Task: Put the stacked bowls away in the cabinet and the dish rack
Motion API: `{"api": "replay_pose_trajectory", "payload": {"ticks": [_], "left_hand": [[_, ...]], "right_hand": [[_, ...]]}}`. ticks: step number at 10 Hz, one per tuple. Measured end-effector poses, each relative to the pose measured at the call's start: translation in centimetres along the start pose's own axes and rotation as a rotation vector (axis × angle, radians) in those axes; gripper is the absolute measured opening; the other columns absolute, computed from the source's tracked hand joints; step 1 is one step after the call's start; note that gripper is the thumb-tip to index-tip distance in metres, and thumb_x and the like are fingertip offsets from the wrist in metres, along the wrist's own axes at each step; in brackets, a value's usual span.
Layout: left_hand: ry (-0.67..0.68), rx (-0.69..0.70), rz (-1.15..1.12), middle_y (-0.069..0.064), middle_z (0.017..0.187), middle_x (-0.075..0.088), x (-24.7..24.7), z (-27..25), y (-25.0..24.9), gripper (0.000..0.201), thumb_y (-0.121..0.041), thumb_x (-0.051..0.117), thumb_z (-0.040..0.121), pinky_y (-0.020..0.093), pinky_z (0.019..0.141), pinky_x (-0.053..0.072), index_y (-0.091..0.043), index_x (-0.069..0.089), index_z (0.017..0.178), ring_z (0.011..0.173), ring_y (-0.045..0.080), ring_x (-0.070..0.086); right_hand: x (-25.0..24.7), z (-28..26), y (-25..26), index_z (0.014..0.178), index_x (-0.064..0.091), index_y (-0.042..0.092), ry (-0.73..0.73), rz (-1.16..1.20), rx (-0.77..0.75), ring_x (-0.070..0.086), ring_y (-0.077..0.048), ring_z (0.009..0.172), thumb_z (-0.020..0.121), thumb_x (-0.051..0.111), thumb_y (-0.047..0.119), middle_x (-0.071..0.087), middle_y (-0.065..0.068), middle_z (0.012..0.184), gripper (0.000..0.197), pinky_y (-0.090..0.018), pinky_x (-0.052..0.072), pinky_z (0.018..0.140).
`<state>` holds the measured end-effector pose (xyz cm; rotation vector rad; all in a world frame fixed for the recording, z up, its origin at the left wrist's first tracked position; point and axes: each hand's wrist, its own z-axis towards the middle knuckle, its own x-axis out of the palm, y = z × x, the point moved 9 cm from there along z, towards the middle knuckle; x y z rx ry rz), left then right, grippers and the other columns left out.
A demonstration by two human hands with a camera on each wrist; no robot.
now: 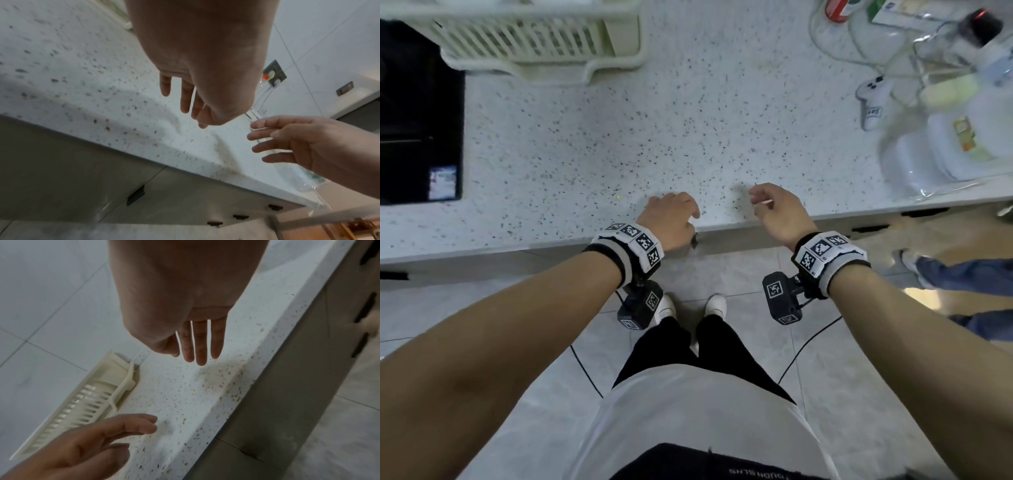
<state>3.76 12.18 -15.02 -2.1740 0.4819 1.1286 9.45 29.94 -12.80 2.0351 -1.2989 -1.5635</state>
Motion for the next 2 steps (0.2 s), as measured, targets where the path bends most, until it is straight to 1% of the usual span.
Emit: {"api": "replay_pose_trajectory", "payload": {"ticks": [1,2], "left_hand": [[-0.051,0.014,-0.045,-0.001,0.142,0.048,-2.6,0.2,0.4,0.037,-0.014,0.046,0.092,0.043,0.106,0.037,-0.02,0.057,0.126,0.127,0.022,0.046],[-0.083,-0.024,-0.096,-0.003,0.141,0.05,-3.9,-0.1,1.8,0.033,-0.015,0.045,0.093,0.042,0.106,0.039,-0.024,0.058,0.122,0.126,0.021,0.048]], "right_hand": [[-1.6,0.6,1.6,0.124,0.059,0.016,-0.025,-0.025,-0.09,0.059,-0.015,0.095,0.094,0.049,0.01,0.063,0.001,0.117,0.033,-0.028,0.047,0.082],[-3.3,0.4,1.5,0.124,0.059,0.015,-0.064,-0.035,-0.087,0.059,-0.017,0.097,0.094,0.048,0.009,0.063,0.001,0.116,0.033,-0.027,0.045,0.083]]}}
